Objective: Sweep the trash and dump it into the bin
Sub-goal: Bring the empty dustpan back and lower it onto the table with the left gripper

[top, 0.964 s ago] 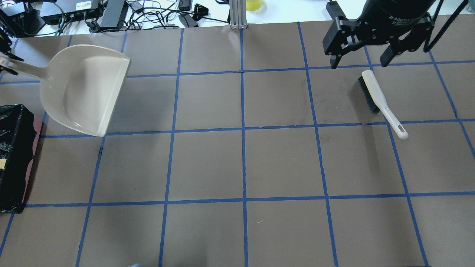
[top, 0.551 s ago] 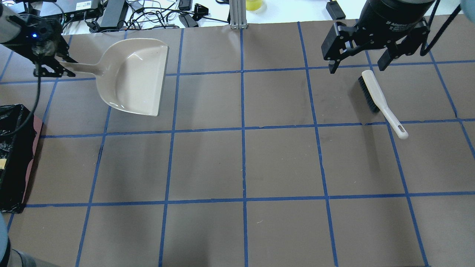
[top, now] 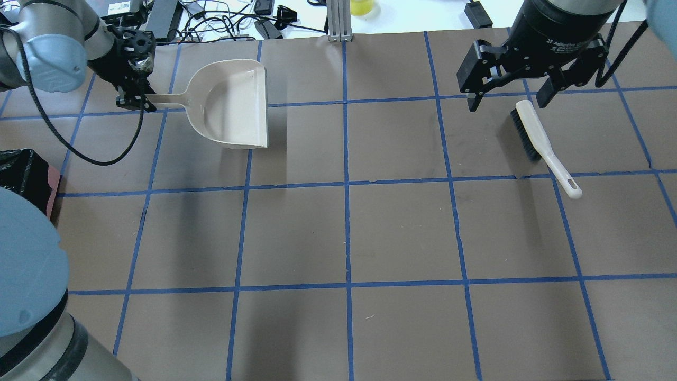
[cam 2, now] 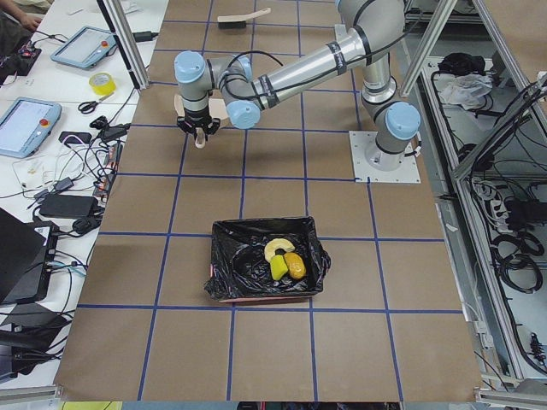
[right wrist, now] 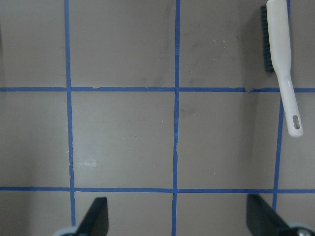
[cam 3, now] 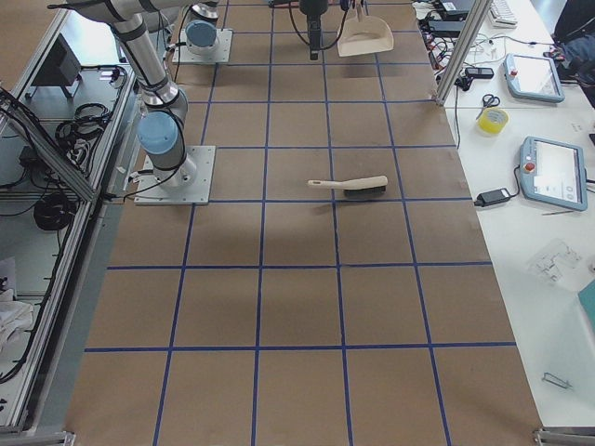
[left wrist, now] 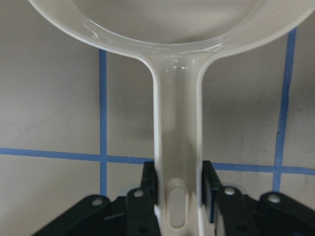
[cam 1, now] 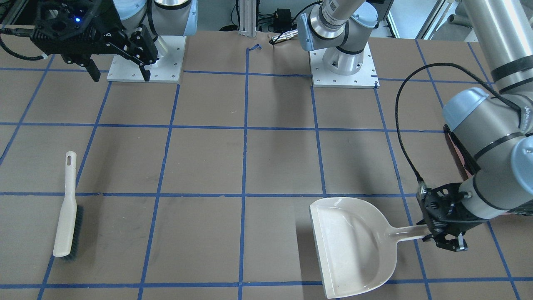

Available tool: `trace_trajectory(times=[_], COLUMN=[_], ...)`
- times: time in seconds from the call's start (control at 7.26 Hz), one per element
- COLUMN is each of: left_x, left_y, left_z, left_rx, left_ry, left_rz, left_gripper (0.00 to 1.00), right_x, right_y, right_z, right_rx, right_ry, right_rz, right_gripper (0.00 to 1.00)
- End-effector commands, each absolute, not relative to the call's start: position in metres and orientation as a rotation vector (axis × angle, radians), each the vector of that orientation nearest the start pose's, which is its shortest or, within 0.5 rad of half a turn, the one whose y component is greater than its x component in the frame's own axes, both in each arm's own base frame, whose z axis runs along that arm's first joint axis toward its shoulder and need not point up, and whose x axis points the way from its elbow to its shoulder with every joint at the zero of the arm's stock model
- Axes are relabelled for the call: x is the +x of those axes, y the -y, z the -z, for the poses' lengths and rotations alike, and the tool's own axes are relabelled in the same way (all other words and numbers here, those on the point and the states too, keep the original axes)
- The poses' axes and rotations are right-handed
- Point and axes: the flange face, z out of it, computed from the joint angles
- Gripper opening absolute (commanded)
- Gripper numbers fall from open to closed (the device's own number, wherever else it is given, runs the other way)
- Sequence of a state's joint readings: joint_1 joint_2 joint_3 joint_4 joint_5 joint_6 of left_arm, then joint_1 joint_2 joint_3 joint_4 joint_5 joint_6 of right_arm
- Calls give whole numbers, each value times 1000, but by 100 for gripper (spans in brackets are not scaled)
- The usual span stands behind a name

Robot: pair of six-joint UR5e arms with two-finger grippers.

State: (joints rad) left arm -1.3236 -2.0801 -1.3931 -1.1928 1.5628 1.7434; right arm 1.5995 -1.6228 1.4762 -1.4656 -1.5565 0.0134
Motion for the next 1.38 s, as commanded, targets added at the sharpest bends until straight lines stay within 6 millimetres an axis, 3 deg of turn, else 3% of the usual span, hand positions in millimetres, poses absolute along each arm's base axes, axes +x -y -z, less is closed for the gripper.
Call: trace_trajectory(times=[0.0, 0.83, 0.96, 1.1, 1.24], left_x=[-5, -1, -1, -1, -1], left_y=[702, 696, 697, 697, 697], left_z=[-277, -264, -264, -264, -265], left_rx=[2150, 2246, 2236, 2232, 2224], left_ry=[-2221, -2160, -2170, -2176, -2182], left_rz=[-92, -116, -114, -109, -107], left_gripper=[0, 0, 36, 63, 73], right_x=[148, 148, 148, 148, 148], right_y=[465, 465, 465, 465, 465], right_z=[-548, -548, -548, -547, -545], right_rx=[-20, -29, -27, -27, -27], right_ry=[-3128, -3132, -3129, -3130, -3128], right_rz=[62, 60, 57, 55, 50], right_gripper=[100, 100, 100, 100, 100])
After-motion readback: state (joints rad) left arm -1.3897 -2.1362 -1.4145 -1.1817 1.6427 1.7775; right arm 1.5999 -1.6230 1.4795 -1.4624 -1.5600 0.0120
